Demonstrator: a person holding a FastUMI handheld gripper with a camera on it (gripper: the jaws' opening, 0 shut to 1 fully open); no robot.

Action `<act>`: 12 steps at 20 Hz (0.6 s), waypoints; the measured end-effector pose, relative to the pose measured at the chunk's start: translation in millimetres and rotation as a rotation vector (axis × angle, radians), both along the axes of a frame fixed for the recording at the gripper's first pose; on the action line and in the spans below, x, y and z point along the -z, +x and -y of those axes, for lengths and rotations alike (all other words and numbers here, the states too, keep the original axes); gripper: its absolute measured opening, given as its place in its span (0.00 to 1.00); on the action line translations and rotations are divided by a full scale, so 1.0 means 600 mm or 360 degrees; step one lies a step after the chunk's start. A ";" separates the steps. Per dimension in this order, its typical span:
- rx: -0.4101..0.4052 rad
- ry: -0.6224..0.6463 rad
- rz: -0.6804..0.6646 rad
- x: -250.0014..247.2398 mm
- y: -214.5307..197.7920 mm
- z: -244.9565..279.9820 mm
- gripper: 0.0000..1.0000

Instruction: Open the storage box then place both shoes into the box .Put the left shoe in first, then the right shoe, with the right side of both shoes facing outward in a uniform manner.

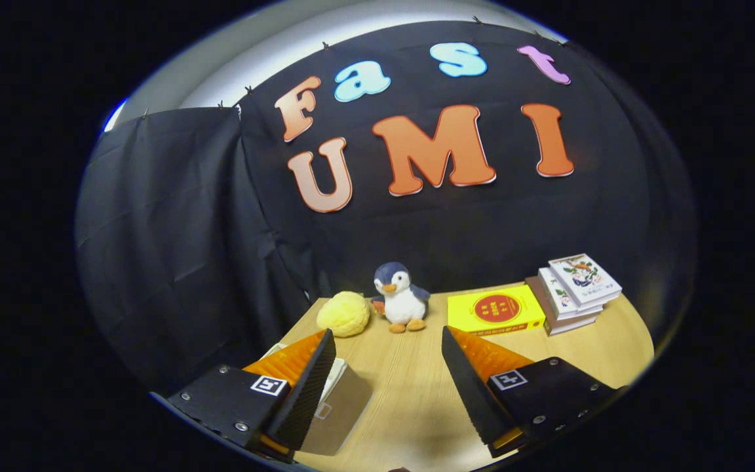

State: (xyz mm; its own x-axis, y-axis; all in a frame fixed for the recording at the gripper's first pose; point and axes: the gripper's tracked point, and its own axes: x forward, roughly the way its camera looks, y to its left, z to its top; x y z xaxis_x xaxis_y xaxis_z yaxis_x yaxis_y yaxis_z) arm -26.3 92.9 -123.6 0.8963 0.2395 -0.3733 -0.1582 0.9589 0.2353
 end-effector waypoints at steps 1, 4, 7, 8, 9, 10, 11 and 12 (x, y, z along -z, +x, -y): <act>0.0007 -0.0004 0.0067 -0.015 0.003 0.013 0.97; 0.0031 -0.0012 0.0242 -0.056 0.006 0.053 0.97; 0.0037 -0.0052 0.0372 -0.083 0.008 0.086 0.98; 0.0038 -0.0068 0.0392 -0.087 0.008 0.094 0.98; 0.0035 -0.0081 0.0414 -0.092 0.009 0.099 0.98; 0.0039 -0.0087 0.0437 -0.098 0.009 0.105 0.98; 0.0038 -0.0085 0.0466 -0.103 0.009 0.108 0.98; 0.0038 -0.0081 0.0500 -0.112 0.008 0.111 0.98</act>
